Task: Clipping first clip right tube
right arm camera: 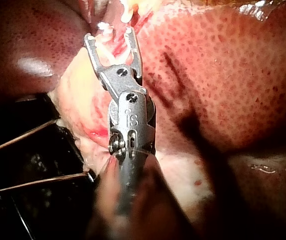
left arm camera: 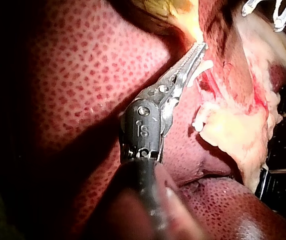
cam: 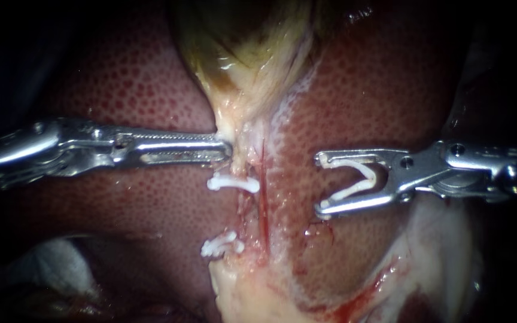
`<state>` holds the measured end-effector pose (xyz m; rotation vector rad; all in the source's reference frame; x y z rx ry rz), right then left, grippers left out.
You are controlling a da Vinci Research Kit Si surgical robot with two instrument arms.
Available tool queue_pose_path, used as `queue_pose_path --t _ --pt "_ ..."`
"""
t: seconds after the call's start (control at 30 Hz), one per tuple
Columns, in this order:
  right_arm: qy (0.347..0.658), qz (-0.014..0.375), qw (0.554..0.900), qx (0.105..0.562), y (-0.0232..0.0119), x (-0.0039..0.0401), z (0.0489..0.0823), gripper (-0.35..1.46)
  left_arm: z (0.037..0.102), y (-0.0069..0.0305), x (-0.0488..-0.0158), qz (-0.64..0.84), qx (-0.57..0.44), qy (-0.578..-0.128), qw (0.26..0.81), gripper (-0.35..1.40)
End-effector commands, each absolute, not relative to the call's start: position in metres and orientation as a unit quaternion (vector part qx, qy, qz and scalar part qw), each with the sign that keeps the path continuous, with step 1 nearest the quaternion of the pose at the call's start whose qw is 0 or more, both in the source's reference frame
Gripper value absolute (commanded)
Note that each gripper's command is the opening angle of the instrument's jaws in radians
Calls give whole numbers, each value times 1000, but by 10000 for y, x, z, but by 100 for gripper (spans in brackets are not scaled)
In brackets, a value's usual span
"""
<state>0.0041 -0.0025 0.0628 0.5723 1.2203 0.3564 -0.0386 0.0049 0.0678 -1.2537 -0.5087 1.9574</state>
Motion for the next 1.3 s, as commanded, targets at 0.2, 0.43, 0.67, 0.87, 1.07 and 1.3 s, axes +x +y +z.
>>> queue_pose_path --t 0.2,0.43,0.67,0.87,1.07,1.3 --pt "562 163 766 265 -26 41 628 49 669 56 -374 762 -490 -206 369 -35" --pt "562 163 766 264 -27 41 629 49 631 86 -332 744 -505 -199 389 -35" --pt "563 162 766 265 -28 41 629 49 585 104 -304 730 -537 -176 385 -35" --pt "563 161 766 266 -29 43 630 49 569 101 -304 727 -544 -169 382 -35" --pt "562 164 764 272 -36 51 638 49 571 101 -304 727 -545 -169 382 -35" --pt "555 183 755 299 -60 76 674 49 571 100 -304 727 -545 -169 382 -35"
